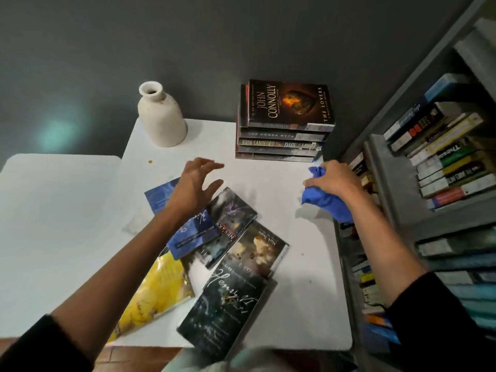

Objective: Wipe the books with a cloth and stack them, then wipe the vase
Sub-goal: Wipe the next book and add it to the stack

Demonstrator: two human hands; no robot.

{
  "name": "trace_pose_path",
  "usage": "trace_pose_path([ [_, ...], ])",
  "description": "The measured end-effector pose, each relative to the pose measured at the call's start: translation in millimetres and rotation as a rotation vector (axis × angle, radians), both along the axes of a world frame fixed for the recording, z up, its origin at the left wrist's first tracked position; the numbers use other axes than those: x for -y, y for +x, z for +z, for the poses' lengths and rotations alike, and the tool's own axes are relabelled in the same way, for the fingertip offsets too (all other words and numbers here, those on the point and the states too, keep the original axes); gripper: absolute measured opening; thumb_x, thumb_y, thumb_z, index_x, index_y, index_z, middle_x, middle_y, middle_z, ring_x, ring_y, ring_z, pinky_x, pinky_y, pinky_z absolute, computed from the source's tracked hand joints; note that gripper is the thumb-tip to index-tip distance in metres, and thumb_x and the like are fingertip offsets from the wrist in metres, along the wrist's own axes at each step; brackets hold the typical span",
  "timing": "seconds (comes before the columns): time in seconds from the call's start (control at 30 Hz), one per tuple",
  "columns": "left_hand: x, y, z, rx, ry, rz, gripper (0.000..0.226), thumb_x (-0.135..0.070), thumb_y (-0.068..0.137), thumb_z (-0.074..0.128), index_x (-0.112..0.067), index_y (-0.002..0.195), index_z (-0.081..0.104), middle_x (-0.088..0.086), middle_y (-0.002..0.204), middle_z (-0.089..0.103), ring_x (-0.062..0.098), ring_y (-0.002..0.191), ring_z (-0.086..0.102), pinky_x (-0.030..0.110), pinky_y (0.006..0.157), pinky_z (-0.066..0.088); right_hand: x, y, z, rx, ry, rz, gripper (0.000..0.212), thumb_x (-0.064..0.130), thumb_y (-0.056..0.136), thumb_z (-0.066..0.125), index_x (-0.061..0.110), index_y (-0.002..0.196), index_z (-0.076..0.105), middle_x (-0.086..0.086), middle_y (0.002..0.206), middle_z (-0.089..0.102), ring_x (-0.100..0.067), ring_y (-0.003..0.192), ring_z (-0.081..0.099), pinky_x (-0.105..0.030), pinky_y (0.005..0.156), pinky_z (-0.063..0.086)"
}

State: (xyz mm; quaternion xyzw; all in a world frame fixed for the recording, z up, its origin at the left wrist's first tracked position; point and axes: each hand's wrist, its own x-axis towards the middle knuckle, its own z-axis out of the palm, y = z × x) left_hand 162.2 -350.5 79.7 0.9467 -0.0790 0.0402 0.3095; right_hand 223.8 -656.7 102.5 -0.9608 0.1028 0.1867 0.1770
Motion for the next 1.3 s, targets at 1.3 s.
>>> trace_pose_path([
  [1.3,-35.9,-211.3,-51.0,-1.067,-0.935,-0.016,0.004,-0.006,0.089,0.066,-0.008,0.087,0.063,0.007,0.087,0.065,0.015,0.073,0.063,0.025,0.067,0.054,-81.3,-236.9,-40.8,-0.262,0.804,-0.461,0.032,0.028,0.08,0.075,0.003,0.1,0.069,-0.012,0.088,0.074,-0.024,0.074,0.07,-0.03,0.071,0.056],
])
